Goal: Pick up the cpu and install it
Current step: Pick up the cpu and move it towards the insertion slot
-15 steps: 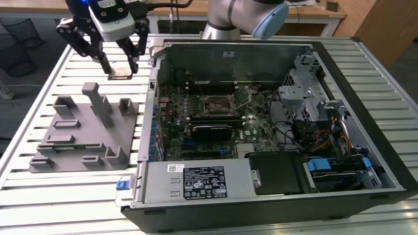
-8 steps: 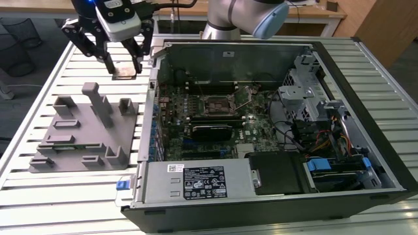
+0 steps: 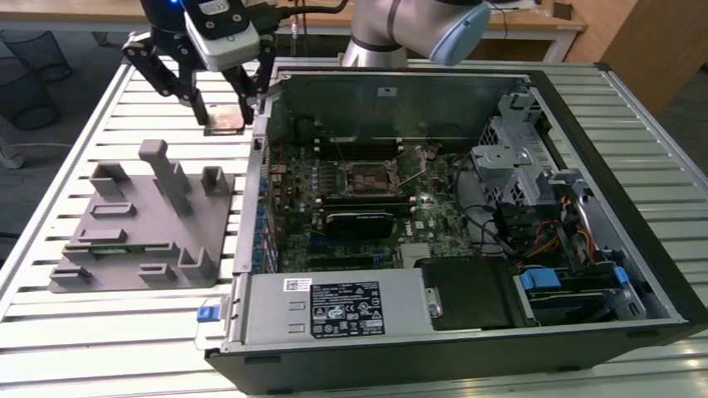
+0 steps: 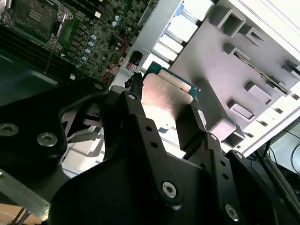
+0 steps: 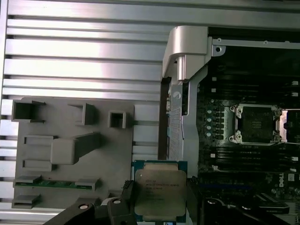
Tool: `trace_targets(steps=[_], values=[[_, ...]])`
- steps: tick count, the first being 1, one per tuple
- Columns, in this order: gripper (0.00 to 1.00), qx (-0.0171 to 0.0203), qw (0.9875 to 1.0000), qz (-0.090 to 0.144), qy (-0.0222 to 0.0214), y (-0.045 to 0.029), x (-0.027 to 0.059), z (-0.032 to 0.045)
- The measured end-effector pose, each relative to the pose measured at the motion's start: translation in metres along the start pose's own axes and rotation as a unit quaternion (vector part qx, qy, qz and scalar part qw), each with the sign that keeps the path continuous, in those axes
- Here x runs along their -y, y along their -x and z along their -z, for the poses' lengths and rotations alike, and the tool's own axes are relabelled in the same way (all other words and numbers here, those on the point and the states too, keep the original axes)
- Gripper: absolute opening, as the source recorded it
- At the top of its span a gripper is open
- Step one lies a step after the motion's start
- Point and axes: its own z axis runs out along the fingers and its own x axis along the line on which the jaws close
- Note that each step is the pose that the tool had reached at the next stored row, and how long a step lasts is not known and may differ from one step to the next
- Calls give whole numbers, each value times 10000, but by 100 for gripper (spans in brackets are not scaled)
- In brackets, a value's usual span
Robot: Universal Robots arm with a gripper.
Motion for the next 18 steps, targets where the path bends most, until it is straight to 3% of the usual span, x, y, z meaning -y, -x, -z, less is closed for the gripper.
trace_targets(steps=[18], values=[[53, 0, 10000, 0, 0, 301, -12, -13]])
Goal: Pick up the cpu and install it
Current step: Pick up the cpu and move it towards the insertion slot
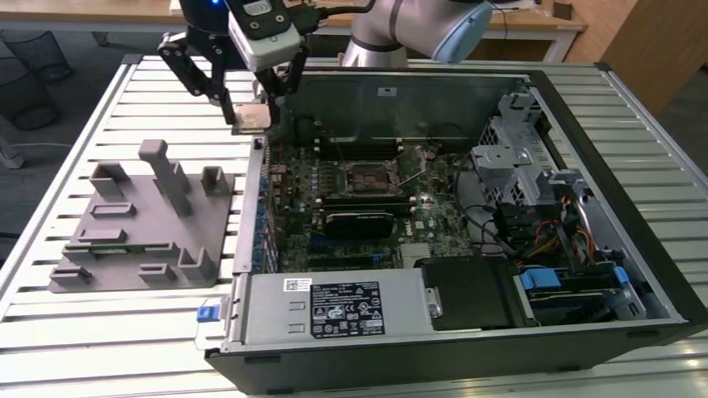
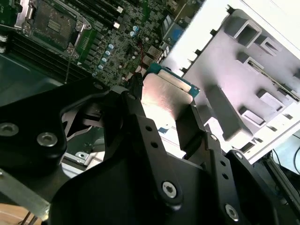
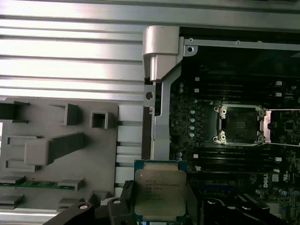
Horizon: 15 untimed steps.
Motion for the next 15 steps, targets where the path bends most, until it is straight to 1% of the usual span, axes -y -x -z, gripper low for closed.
trace_targets(steps=[5, 11, 15], values=[[53, 0, 10000, 0, 0, 76, -15, -6], [53, 0, 10000, 0, 0, 170, -95, -17], [53, 0, 10000, 0, 0, 251, -144, -25]])
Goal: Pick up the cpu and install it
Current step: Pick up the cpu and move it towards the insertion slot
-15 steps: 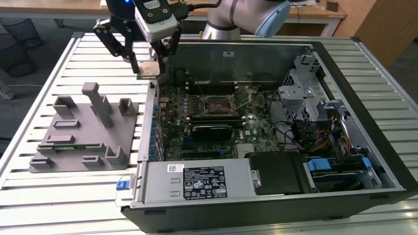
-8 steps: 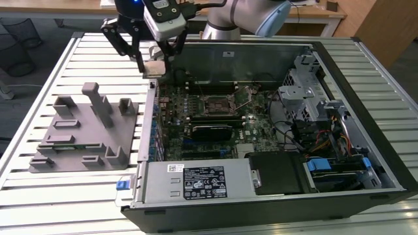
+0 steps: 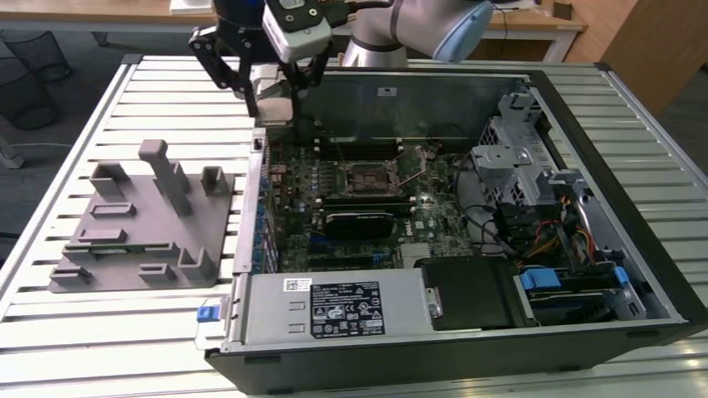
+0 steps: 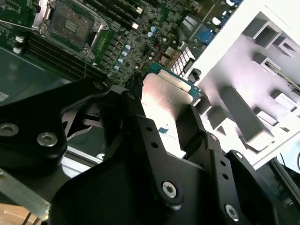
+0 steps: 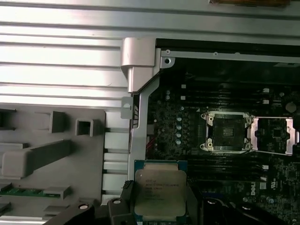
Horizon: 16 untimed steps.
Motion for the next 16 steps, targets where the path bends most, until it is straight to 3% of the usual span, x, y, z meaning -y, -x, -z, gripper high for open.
trace_targets(steps=[16], values=[[53, 0, 10000, 0, 0, 475, -27, -22]])
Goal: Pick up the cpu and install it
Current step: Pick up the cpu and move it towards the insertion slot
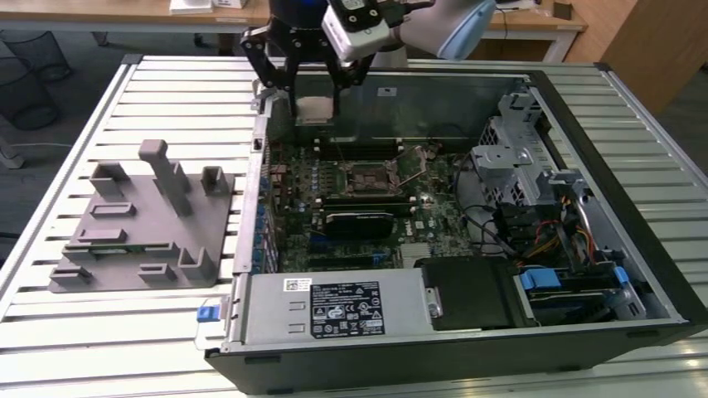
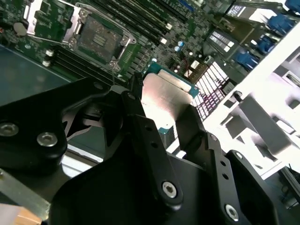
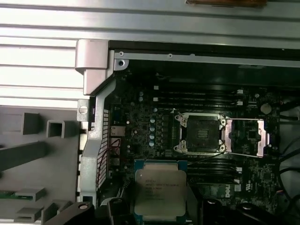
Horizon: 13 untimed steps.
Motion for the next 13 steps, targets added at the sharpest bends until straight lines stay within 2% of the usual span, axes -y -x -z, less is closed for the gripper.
trace_targets(steps=[13], values=[[53, 5, 10000, 0, 0, 286, -4, -9]])
